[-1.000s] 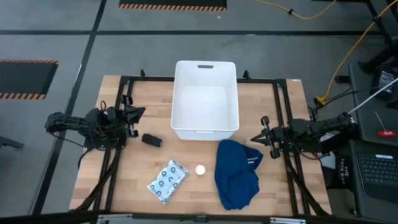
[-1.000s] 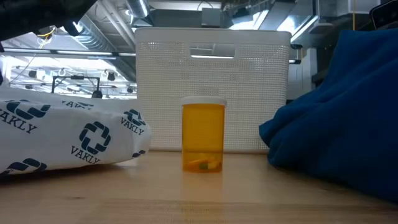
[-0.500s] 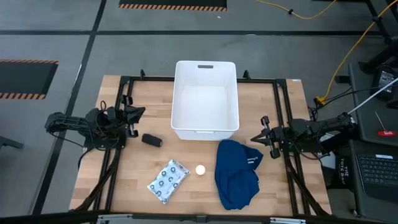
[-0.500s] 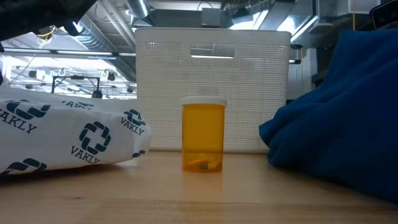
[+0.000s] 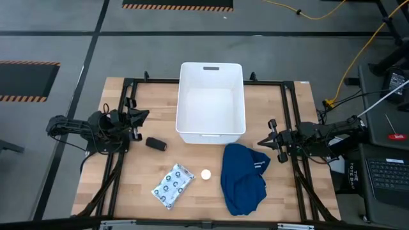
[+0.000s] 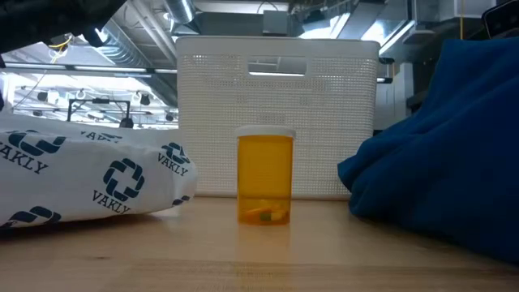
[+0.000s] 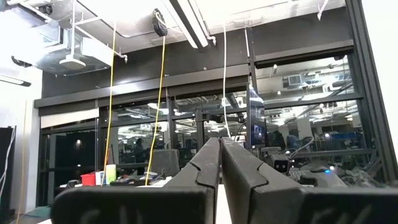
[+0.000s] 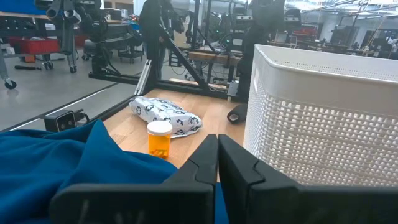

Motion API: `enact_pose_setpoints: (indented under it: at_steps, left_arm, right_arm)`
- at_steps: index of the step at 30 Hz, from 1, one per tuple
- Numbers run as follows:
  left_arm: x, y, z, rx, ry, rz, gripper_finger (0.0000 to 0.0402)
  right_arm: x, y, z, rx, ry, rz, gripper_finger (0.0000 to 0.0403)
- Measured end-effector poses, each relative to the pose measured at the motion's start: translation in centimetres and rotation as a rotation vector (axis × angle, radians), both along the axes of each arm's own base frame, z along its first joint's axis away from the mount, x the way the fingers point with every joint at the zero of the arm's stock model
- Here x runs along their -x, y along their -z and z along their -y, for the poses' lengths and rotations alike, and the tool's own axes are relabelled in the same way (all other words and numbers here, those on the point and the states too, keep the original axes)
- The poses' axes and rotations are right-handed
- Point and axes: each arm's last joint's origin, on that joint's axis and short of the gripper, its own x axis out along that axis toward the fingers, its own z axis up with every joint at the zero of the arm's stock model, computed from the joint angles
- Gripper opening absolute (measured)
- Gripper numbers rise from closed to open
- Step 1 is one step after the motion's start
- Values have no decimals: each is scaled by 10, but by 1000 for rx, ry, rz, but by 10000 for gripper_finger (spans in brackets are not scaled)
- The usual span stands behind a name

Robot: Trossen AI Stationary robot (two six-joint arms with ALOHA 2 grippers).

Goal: Pick & place medical supplies in basket/bin

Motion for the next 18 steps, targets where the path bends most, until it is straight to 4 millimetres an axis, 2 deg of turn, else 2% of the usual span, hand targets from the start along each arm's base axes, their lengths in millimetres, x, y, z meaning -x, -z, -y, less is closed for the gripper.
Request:
enact_pose_setpoints:
  at_steps: [18]
  left_arm:
    - [0,0,0,0,0,0,12]
  right_arm:
    - [0,0,0,0,0,0,16]
